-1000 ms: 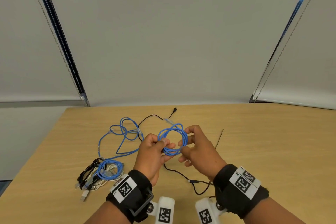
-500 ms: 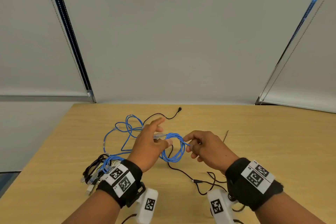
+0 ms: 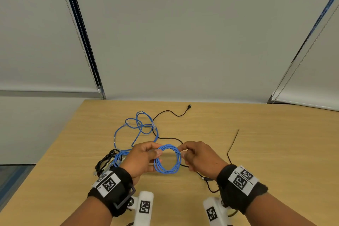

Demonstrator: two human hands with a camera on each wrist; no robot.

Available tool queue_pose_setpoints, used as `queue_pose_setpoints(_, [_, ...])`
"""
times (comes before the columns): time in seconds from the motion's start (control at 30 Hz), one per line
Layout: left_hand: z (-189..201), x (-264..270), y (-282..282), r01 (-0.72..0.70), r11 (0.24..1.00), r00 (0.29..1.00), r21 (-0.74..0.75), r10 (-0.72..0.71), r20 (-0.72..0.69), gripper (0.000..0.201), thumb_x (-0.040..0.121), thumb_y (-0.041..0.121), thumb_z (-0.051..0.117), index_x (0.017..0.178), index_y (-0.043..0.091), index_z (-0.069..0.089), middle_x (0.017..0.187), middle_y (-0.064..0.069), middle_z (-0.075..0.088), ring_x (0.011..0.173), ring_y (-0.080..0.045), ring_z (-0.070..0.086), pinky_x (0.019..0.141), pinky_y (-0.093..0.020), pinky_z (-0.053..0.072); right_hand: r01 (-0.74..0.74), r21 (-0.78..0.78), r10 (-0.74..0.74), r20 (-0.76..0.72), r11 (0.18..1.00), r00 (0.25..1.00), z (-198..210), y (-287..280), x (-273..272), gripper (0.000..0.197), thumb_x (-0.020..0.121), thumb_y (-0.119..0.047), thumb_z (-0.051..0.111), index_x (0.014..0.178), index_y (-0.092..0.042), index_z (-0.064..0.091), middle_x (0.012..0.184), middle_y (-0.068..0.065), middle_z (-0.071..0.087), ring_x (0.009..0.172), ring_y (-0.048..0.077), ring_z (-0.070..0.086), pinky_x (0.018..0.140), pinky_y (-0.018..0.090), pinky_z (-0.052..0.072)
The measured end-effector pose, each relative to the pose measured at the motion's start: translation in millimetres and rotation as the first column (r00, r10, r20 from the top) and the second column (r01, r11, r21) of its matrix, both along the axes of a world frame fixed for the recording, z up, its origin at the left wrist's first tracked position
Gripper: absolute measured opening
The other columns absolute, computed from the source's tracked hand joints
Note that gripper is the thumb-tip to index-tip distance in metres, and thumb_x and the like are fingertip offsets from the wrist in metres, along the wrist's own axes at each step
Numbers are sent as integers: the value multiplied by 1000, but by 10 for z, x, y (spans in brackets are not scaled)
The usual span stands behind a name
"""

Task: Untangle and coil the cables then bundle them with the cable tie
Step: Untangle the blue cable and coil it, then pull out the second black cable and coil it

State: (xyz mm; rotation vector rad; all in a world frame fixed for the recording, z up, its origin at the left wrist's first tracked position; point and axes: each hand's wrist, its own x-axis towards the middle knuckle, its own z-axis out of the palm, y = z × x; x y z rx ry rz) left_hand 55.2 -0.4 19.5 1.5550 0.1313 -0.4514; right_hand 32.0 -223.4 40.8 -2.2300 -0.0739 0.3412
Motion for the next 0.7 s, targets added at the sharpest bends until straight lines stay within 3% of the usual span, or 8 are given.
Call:
queue_pose_setpoints(0.07, [-82,29,70,-26,963,987,269,-18,158,11,96,15,66,97,15,77,96,-3,73,88,-16,68,76,-34,57,-23,-6,23,-22,1000,1000,-74,120,25,16,100,-26,54,103,-24,70,69,-3,62,51,3,56,52,20,49])
queue_pose_setpoints(0.13, [-147,67,148,-68,835,952,546,-109,286,12,95,22,67,98,18,78,101,0,70,90,-14,64,79,-28,48,-68,-81,67,-23,994,998,-139,201,64,12,98,-29,57,94,-26,69,80,4,70,63,9,62,62,28,54])
queue_pose_setpoints(0.23, [-222,144,328,-102,678,938,728,-179,297,15,96,26,63,101,20,77,105,-1,61,92,-20,62,83,-35,51,-68,-197,64,-26,978,998,-230,206,152,11,95,-27,59,92,-27,69,97,0,72,83,15,65,80,33,54])
queue_pose_setpoints(0.33, [-297,176,518,-135,480,912,867,-282,298,22,96,31,59,116,33,68,108,4,57,103,-20,59,85,-37,49,-27,-446,18,-25,895,1000,-343,112,245,22,96,-25,50,103,-20,70,105,4,71,93,24,67,85,38,57])
queue_pose_setpoints(0.4, [-337,189,618,-187,399,899,898,-299,321,29,95,33,58,124,40,61,107,5,54,106,-21,55,85,-37,46,-16,-551,-8,-40,834,999,-432,61,281,25,96,-24,49,109,-17,69,110,5,70,96,26,67,85,38,57])
queue_pose_setpoints(0.53, [-361,217,674,-239,384,892,892,-276,358,31,94,33,61,124,39,60,114,3,51,109,-21,50,89,-37,41,-73,-642,32,-76,763,997,-609,43,302,27,97,-27,51,118,-18,66,121,5,61,107,26,62,88,34,52])
queue_pose_setpoints(0.7, [-287,201,511,-304,432,841,849,-297,452,30,91,33,67,121,35,64,121,5,49,117,-20,45,96,-37,35,-105,-667,71,-79,737,994,-744,59,231,19,95,-21,50,111,-21,61,113,3,58,102,25,58,80,32,47])
